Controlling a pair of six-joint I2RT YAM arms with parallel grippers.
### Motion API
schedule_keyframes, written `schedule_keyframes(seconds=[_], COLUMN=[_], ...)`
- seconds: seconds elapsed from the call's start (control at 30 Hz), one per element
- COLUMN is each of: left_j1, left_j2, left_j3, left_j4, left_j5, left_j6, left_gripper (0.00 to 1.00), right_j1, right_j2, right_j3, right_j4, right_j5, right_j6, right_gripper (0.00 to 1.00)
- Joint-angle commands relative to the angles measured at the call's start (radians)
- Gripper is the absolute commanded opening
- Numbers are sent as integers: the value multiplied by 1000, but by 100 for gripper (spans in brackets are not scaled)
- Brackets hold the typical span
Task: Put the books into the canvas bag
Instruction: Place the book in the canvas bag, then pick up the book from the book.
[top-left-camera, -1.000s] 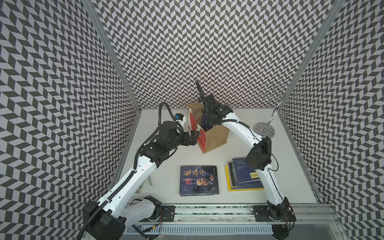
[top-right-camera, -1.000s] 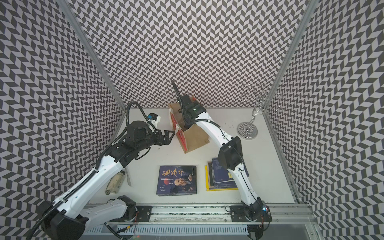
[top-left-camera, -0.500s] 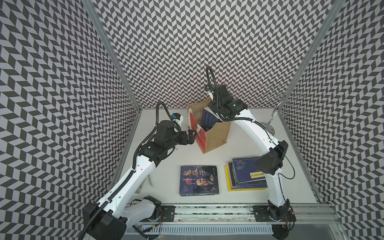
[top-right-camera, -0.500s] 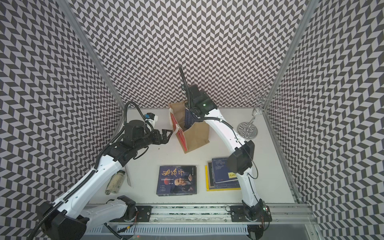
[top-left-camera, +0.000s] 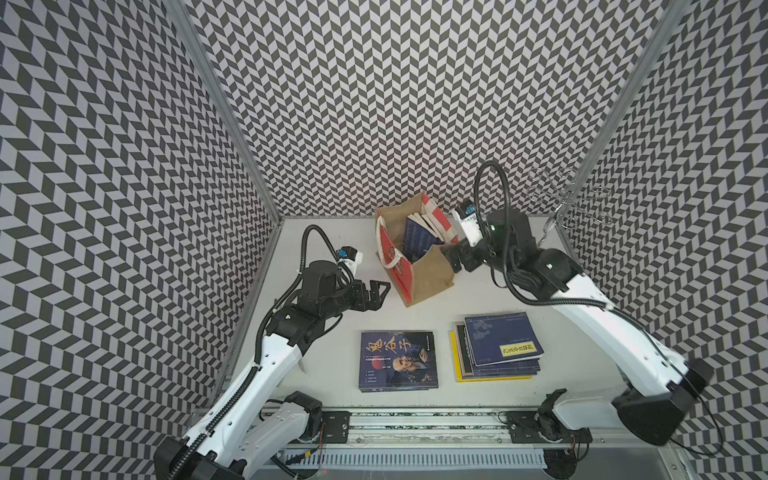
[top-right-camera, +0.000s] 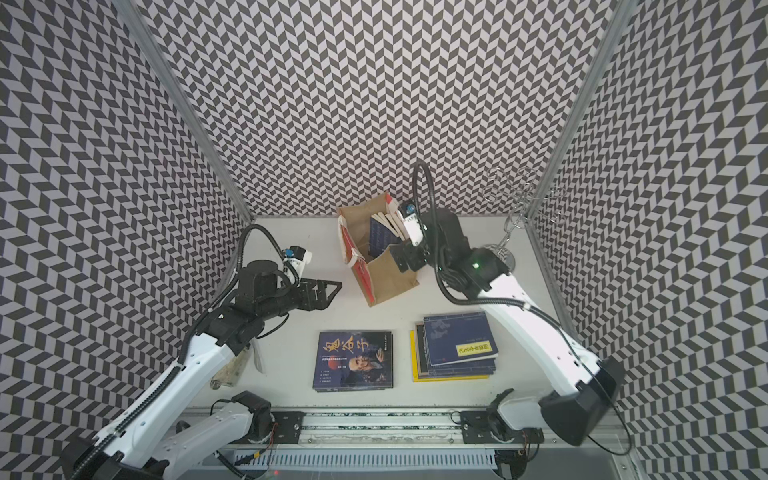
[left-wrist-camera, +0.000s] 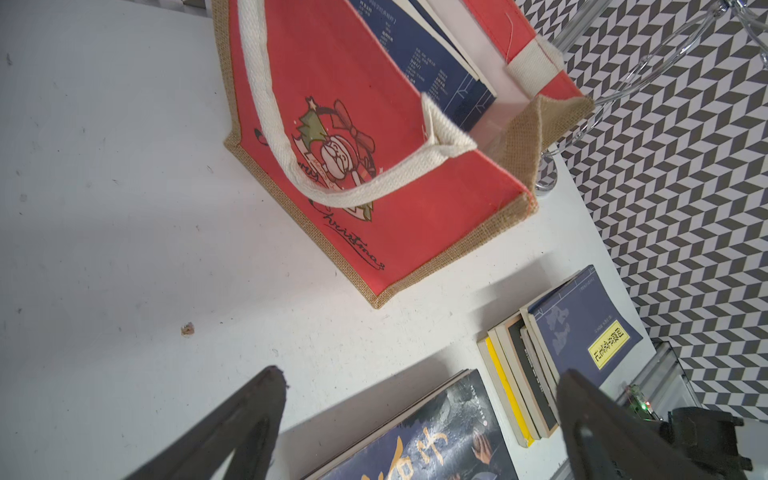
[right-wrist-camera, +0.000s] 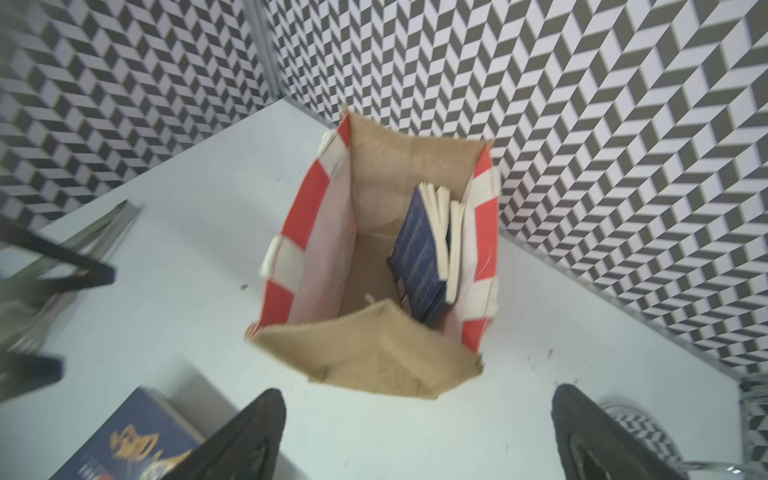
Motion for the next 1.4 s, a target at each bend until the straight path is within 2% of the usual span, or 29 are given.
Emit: schedule_keyframes(seconds=[0.0, 0.2, 0.37, 0.47, 0.67, 0.87, 1.03, 1.37], left_j1=[4, 5, 5, 5, -1, -59, -99, -112], left_j2=[-13, -8, -65, -100, -184, -244, -226, -185], left_j3=[-33, -135, -265, -330, -426, -454, -464, -496], left_j4=[-30, -21, 37, 50, 17, -39, -43, 31], left_j5=[7, 5, 19, 22, 16, -21, -15, 54], left_j6=[-22, -155, -315, -381, -480, -559, -573, -554], left_gripper=[100, 100, 100, 100, 100, 99, 100, 99], right_j1=[46, 99, 117, 147, 210, 275, 291, 293], right_j2=[-138, -285, -343, -330, -236, -160, -122, -43], right_j3=[-188, -506, -759, -841, -868, -891, -917, -916], right_j4=[116, 151, 357, 439, 456, 492, 533, 582], right_j5=[-142, -255, -470, -500, -505, -461, -449, -436], right_j6=[109, 247, 393, 446, 468, 518, 553, 561], right_gripper=[99, 99, 98, 95, 95, 95, 94, 94])
